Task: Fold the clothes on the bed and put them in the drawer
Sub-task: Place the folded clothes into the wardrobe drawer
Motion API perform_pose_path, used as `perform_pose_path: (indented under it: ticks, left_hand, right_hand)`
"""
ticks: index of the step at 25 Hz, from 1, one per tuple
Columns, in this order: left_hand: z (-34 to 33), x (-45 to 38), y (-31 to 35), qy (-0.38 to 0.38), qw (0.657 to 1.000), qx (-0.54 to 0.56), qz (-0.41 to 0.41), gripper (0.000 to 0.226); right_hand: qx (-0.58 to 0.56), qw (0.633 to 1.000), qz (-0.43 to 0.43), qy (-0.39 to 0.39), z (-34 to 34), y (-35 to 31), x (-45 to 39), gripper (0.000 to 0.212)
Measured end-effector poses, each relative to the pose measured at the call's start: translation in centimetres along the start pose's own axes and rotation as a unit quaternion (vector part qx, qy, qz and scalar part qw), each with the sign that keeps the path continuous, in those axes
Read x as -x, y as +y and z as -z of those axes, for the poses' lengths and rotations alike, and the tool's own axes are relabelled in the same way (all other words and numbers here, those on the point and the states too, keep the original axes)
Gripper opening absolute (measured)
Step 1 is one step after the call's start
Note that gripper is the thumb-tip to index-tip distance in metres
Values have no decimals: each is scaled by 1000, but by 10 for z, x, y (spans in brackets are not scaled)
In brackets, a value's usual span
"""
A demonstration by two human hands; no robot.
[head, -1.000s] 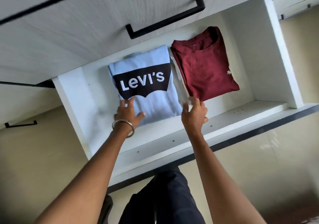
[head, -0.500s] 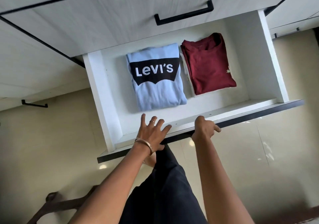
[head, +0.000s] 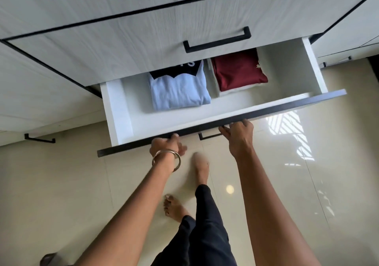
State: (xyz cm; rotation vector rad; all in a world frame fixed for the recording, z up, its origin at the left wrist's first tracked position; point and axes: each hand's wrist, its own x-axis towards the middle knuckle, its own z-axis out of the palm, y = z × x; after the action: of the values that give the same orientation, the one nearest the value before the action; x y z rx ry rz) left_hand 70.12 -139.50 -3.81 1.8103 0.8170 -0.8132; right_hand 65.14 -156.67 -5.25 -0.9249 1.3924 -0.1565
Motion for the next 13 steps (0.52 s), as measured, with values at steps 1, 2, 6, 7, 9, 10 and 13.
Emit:
perform_pose_path:
  ticks: [1, 2, 6, 7, 9, 10, 13]
  left_hand:
    - [-7, -5, 15, -27, 989, 141, 28, 25]
    - [-11, -11, 31, -43, 975, 214, 33, 22]
    - [-26, -44, 87, -72, 952, 297, -23, 26]
    - [-31, -59, 100, -71, 952, 293, -44, 29]
    - [-42, -81, 123, -75, 947, 303, -79, 33]
    - [-44, -87, 125, -75, 944, 304, -100, 32]
    - [-51, -109, 95, -95, 970, 151, -166, 71]
  right_hand:
    - [-19, 999, 19, -24, -8, -10, -3, 38]
    - [-38, 998, 35, -47, -18, -21, -5, 40]
    - [-54, 986, 29, -156, -56, -71, -25, 54]
    - [-36, 984, 17, -176, -65, -84, -36, 59]
    - [29, 977, 26, -208, -80, -101, -62, 60]
    - [55, 974, 51, -216, -83, -103, -72, 57]
    - [149, 958, 200, -143, -73, -96, -106, 59]
